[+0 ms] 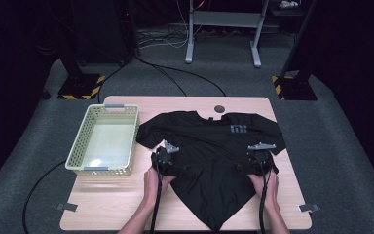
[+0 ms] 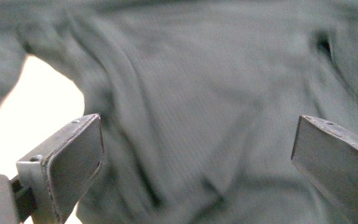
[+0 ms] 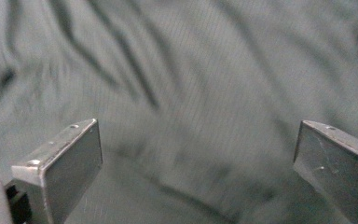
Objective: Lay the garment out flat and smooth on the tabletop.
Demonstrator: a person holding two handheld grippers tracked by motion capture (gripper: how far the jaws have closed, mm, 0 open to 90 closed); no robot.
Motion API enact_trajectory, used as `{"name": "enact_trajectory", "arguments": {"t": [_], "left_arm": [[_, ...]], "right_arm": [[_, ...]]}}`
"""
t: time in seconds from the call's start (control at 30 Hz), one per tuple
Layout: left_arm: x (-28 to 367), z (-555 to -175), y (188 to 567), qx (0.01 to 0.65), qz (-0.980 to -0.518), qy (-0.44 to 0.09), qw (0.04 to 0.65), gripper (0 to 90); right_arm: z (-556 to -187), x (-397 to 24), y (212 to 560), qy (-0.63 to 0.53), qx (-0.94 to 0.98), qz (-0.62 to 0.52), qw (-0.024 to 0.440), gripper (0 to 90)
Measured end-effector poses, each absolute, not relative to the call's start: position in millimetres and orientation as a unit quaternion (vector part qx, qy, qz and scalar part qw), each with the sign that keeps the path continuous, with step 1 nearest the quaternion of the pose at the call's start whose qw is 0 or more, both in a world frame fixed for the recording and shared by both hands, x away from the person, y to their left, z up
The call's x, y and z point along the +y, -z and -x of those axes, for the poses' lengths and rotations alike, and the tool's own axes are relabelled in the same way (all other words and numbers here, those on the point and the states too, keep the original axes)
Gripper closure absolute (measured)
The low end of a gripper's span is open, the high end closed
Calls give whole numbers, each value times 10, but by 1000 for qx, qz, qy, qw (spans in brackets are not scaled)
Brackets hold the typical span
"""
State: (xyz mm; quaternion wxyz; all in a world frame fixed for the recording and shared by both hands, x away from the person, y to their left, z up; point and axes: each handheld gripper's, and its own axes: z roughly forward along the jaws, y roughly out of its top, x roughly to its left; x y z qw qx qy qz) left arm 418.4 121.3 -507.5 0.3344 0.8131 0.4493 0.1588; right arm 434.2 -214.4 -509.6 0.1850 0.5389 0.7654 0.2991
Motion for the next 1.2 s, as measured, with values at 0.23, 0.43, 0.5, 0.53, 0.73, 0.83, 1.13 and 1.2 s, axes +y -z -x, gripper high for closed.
{"name": "enact_trajectory", "arguments": {"t": [0.23, 0.43, 0.5, 0.53, 0.73, 0.83, 1.13, 1.2], "left_arm": [[1346, -4022, 5273, 450, -804, -184, 342, 26], [1522, -3936, 5278, 456, -800, -188, 341, 26], [1559, -3929, 5275, 458, -800, -187, 339, 26], [1568, -3927, 5272, 459, -801, -186, 338, 26], [1562, -3900, 5269, 462, -799, -186, 335, 25], [1560, -3874, 5277, 461, -798, -188, 339, 25], [1553, -3874, 5286, 459, -798, -192, 340, 15], [1553, -3874, 5286, 458, -798, -193, 340, 15]], "right_arm": [[-4202, -2193, 5230, -308, 758, -537, 206, 14], [-4181, -2247, 5239, -311, 758, -534, 209, 13], [-4191, -2256, 5235, -308, 758, -536, 208, 10], [-4196, -2259, 5233, -306, 758, -536, 208, 8], [-4223, -2302, 5215, -295, 760, -543, 203, 3], [-4209, -2332, 5214, -295, 757, -546, 205, 6], [-4164, -2160, 5073, -303, 761, -537, 200, 13], [-4153, -2021, 5018, -310, 769, -526, 190, 35]]}}
